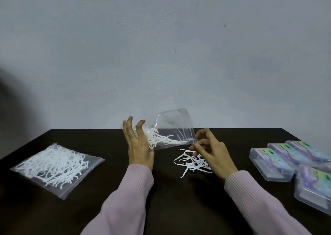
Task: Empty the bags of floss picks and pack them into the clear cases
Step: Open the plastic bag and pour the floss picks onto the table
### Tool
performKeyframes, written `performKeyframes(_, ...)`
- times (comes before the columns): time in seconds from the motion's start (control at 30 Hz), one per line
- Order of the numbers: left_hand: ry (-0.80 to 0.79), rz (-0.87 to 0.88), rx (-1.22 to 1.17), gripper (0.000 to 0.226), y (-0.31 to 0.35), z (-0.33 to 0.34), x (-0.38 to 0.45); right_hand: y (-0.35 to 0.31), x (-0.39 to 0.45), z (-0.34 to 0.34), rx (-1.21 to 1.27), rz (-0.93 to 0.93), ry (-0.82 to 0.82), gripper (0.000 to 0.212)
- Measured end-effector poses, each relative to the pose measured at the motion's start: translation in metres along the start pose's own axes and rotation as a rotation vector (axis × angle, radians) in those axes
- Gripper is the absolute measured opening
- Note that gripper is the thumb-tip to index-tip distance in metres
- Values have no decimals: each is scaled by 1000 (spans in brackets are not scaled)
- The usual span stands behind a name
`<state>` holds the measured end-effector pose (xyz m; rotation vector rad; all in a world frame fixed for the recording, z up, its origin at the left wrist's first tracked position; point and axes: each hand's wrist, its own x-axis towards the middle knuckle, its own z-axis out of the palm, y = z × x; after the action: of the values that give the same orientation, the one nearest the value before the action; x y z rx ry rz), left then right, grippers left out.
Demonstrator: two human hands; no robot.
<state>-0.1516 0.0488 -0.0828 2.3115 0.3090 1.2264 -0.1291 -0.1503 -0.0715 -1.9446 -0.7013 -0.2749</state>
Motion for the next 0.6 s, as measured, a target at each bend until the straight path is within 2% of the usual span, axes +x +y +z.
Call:
performKeyframes(0.1,10,40,31,72,-2,1,-1,-1,1,0,43,4,0,27)
performKeyframes(0.2,29,192,49,85,-3,4,-1,-2,3,1,196,75,-20,26)
performKeyframes(0.33,61,322,76,91,-2,4,1,3,5,-1,253,102,-48,21)
performKeyframes(0.47,96,333,168,96,-4,0,3,2,8,-7,232,101,-48,43)
performKeyframes(0.6,105,325,205,95,0,1,0,0,8,-6,306,116,-113,43)
